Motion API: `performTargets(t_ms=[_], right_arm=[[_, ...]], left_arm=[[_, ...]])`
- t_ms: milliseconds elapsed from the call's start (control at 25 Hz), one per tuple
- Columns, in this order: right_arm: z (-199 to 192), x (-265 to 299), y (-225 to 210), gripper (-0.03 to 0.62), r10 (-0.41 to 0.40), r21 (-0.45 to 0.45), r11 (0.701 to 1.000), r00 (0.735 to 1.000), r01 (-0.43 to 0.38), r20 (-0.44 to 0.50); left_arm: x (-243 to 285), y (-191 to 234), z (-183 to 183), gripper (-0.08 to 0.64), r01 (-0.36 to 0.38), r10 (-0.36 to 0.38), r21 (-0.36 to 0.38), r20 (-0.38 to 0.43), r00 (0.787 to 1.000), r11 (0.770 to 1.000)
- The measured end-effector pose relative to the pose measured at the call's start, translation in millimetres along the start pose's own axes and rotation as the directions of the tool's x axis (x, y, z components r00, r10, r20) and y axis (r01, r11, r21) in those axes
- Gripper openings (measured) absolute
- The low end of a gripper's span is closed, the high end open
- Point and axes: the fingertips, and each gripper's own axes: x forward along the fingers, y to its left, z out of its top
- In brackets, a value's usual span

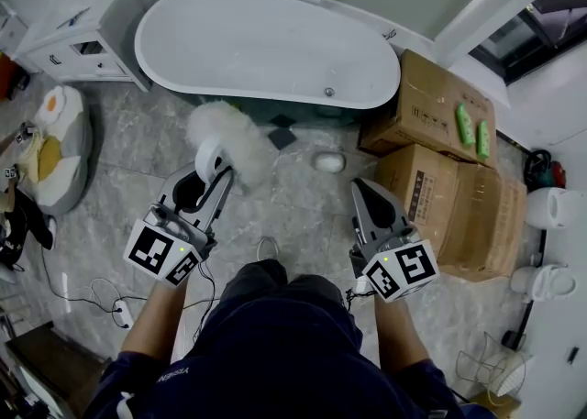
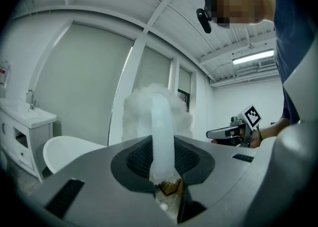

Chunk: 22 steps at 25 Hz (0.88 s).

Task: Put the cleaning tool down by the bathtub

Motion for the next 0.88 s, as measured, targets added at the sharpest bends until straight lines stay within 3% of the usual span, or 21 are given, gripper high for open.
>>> performTargets(t_ms=[880], right_arm=[[16.6,41.7,-29.9,0.003,-0.001,-0.009,1.000,1.000,0.001,0.005]], left_arm=[[29.7,33.0,1.1,0.104,-0.030,0.031,-0.017,0.005,1.000,0.999]])
